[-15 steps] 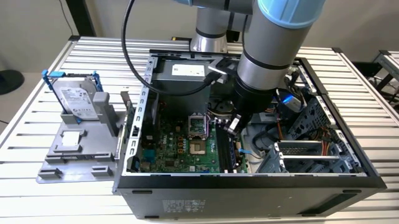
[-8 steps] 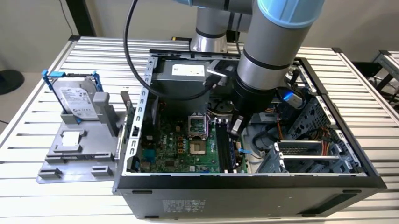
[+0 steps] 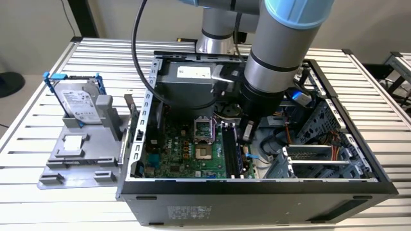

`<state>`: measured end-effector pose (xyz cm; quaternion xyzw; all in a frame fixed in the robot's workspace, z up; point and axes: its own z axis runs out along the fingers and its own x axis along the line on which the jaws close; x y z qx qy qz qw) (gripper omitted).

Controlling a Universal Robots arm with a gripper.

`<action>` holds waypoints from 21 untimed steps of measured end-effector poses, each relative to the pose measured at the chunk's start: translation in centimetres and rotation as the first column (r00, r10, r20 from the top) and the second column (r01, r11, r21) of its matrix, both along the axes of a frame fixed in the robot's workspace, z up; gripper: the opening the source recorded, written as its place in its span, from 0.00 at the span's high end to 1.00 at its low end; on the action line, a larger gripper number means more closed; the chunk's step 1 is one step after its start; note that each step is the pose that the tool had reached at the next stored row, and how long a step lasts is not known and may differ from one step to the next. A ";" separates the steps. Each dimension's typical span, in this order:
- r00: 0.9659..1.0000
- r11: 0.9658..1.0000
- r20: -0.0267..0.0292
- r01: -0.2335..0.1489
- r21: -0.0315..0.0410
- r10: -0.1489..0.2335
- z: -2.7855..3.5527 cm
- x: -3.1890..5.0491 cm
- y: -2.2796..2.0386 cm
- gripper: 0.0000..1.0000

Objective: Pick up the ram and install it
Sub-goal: 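Press down the ram until it locks into place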

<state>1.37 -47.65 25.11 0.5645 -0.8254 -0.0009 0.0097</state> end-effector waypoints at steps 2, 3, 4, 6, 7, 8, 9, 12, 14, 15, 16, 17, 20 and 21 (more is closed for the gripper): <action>0.999 0.999 0.001 -0.038 0.000 0.038 -0.02 0.00 0.00 1.00; 0.998 0.998 0.002 -0.056 0.000 0.056 -0.03 0.00 0.00 1.00; 0.997 0.997 0.002 -0.074 0.000 0.074 -0.04 0.00 0.00 1.00; 0.994 0.994 0.004 -0.110 0.000 0.110 -0.06 0.00 0.00 1.00; 0.992 0.992 0.004 -0.128 0.000 0.128 -0.07 0.00 0.00 1.00; 0.989 0.989 0.005 -0.146 0.000 0.146 -0.08 0.00 0.00 1.00; 0.986 0.986 0.005 -0.164 0.000 0.164 -0.09 0.00 0.00 1.00; 0.976 0.976 0.007 -0.217 -0.001 0.217 -0.14 0.00 0.00 1.00; 0.968 0.968 0.008 -0.250 -0.001 0.250 -0.19 0.00 0.02 1.00; 0.966 0.966 0.008 -0.259 -0.001 0.259 -0.21 -0.01 0.11 1.00; 0.964 0.964 0.008 -0.267 -0.001 0.267 -0.22 -0.01 0.23 1.00; 0.961 0.961 0.008 -0.275 -0.001 0.275 -0.24 0.00 0.39 1.00; 0.955 0.955 0.009 -0.297 -0.001 0.297 -0.33 0.00 0.74 1.00; 0.951 0.951 0.009 -0.308 -0.001 0.308 -0.36 0.00 0.76 1.00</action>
